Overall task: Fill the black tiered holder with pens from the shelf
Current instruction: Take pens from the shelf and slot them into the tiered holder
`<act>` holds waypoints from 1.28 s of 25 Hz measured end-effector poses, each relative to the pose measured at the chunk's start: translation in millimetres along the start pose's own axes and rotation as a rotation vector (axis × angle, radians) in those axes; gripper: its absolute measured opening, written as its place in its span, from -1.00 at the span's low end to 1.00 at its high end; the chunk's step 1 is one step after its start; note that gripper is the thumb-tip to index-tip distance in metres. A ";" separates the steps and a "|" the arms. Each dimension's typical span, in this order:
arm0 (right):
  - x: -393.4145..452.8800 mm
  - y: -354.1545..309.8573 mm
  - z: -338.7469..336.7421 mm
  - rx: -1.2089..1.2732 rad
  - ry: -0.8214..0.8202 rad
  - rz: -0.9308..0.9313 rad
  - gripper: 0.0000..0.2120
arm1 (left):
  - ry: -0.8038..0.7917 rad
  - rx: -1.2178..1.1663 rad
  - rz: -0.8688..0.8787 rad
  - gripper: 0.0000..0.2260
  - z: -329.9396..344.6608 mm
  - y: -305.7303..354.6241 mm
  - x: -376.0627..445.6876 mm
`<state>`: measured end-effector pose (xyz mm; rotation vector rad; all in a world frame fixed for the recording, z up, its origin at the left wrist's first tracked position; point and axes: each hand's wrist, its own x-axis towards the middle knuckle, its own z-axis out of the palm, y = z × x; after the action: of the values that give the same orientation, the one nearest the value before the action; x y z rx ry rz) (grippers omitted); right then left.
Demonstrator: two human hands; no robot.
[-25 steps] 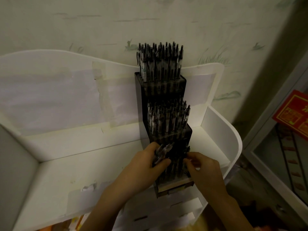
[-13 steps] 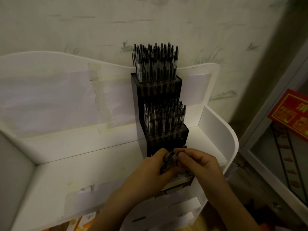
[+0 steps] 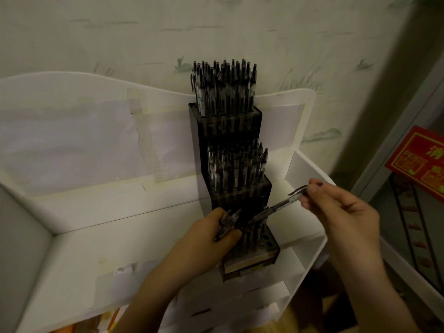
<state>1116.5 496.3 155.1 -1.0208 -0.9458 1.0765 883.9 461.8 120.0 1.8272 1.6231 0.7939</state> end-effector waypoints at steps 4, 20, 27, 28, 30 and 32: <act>1.3 13.4 5.5 -0.375 0.054 -0.257 -0.85 | 0.029 -0.004 -0.007 -0.86 -4.8 0.2 1.9; 10.7 73.4 12.0 -0.769 -0.027 -0.516 -0.87 | 0.041 -0.024 -0.010 -0.88 -7.5 -3.2 -0.5; 11.0 91.2 7.6 -0.778 -0.059 -0.452 -0.90 | 0.035 0.002 -0.013 -0.87 -5.2 -5.2 -0.4; 9.5 96.2 6.9 -0.794 -0.093 -0.420 -0.90 | 0.031 0.004 -0.015 -0.87 -4.7 -4.9 -0.6; 6.3 105.1 5.9 -0.813 -0.145 -0.379 -0.90 | 0.024 0.004 -0.013 -0.87 -3.7 -3.5 -0.6; 5.8 108.1 6.3 -0.798 -0.162 -0.363 -0.88 | 0.031 0.003 -0.008 -0.87 -2.8 -2.4 -0.6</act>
<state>1086.9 519.9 53.5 -1.3330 -1.6896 0.4655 880.2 461.6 120.1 1.8181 1.6508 0.8202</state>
